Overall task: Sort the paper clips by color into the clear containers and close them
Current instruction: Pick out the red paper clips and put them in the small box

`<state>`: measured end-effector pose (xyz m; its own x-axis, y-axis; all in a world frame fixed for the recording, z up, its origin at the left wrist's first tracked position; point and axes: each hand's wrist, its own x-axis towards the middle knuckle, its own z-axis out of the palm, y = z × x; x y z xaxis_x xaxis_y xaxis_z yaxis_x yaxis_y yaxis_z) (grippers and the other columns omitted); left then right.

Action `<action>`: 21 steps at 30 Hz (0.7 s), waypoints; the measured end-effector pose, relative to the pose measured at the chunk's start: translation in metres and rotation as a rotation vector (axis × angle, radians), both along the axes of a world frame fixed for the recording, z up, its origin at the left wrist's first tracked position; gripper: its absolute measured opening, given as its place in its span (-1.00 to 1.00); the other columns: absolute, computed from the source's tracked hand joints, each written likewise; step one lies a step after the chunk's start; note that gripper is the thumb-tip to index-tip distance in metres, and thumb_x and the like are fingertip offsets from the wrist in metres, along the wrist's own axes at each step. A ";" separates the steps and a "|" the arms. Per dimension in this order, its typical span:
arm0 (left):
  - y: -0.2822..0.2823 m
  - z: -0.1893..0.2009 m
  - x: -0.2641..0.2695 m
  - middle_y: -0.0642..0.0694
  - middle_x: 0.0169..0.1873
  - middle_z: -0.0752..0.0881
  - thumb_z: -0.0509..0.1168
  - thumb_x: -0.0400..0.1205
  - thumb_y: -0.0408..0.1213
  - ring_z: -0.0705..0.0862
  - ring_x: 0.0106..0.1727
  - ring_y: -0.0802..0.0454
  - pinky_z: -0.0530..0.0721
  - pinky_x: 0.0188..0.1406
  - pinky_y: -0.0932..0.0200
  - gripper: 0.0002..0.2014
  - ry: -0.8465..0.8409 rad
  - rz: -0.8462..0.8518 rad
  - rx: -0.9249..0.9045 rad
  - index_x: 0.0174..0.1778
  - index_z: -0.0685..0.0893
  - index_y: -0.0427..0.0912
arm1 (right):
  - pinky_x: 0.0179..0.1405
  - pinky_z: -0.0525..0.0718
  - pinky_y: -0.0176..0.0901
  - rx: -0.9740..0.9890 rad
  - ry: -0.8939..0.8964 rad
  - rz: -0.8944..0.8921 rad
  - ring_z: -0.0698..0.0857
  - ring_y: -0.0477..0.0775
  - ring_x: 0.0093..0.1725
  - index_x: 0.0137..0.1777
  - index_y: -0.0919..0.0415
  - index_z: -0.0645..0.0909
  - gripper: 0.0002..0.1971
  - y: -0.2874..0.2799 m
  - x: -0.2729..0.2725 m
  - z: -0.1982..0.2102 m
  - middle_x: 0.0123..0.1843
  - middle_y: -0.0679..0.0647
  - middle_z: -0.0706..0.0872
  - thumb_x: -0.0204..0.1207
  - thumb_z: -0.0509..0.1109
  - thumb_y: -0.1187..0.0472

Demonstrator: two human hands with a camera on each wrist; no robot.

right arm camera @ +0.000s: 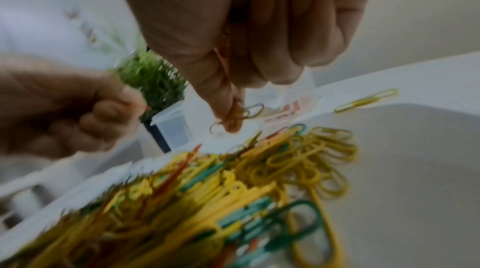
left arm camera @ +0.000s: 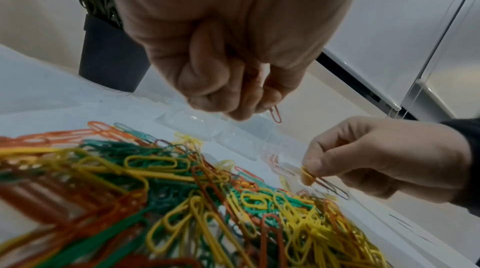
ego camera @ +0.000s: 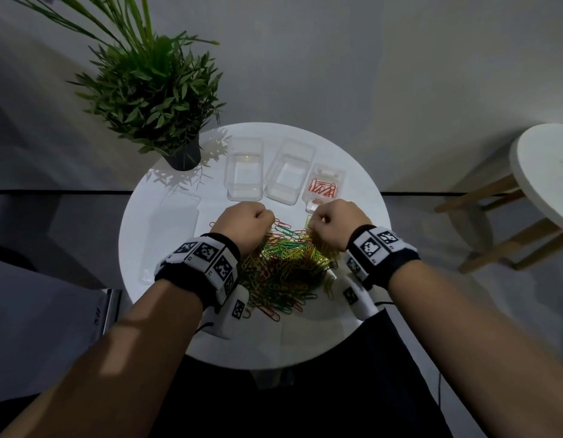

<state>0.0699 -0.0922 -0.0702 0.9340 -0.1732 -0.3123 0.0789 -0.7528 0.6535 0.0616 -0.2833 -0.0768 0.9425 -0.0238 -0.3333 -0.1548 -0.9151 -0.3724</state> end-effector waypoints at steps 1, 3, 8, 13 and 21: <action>0.000 0.001 0.002 -0.08 -0.49 0.36 0.13 0.65 -0.21 0.35 -0.35 -0.06 0.30 -0.31 0.08 -0.64 -0.004 0.002 -0.001 -0.48 0.27 -0.15 | -0.19 0.53 -0.22 0.018 0.006 -0.040 0.67 0.08 -0.07 -0.21 0.01 0.70 -0.84 -0.004 -0.002 0.000 -0.18 -0.07 0.70 0.54 0.32 0.09; 0.001 0.001 0.005 -0.08 -0.50 0.36 0.14 0.63 -0.21 0.36 -0.36 -0.06 0.30 -0.31 0.09 -0.64 -0.006 0.008 -0.001 -0.49 0.28 -0.14 | -0.24 0.51 -0.23 -0.022 -0.003 -0.059 0.67 0.09 -0.10 -0.24 -0.01 0.71 -0.83 -0.008 -0.005 0.002 -0.26 -0.09 0.68 0.53 0.32 0.08; 0.004 0.000 0.005 -0.08 -0.51 0.34 0.15 0.63 -0.22 0.33 -0.38 -0.05 0.27 -0.33 0.08 -0.64 0.007 0.002 0.024 -0.49 0.27 -0.14 | 0.06 0.59 -0.10 -0.134 -0.029 0.087 0.64 0.10 0.22 0.15 -0.10 0.72 -0.79 0.010 -0.002 0.004 0.24 -0.02 0.70 0.56 0.37 0.00; 0.007 0.001 0.006 -0.06 -0.52 0.35 0.15 0.63 -0.23 0.34 -0.40 -0.04 0.25 -0.39 0.09 -0.64 0.010 0.004 0.029 -0.50 0.28 -0.14 | 0.06 0.63 -0.01 -0.239 0.001 0.189 0.65 0.20 0.15 0.13 0.07 0.69 -0.81 0.030 0.009 -0.006 0.19 0.11 0.67 0.55 0.36 0.13; -0.010 0.016 0.013 -0.09 -0.44 0.58 0.23 0.65 -0.17 0.50 -0.35 -0.01 0.40 -0.38 0.16 -0.67 -0.038 -0.030 -0.043 -0.22 0.65 -0.41 | -0.04 0.69 -0.01 -0.123 0.061 0.124 0.68 0.17 -0.03 -0.03 0.14 0.59 -0.87 0.026 -0.001 -0.013 -0.03 0.09 0.72 0.53 0.24 0.15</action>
<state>0.0826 -0.1025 -0.0546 0.9391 -0.2143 -0.2687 0.0310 -0.7257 0.6873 0.0607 -0.2577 -0.0901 0.9191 0.0471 -0.3913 -0.0570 -0.9665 -0.2503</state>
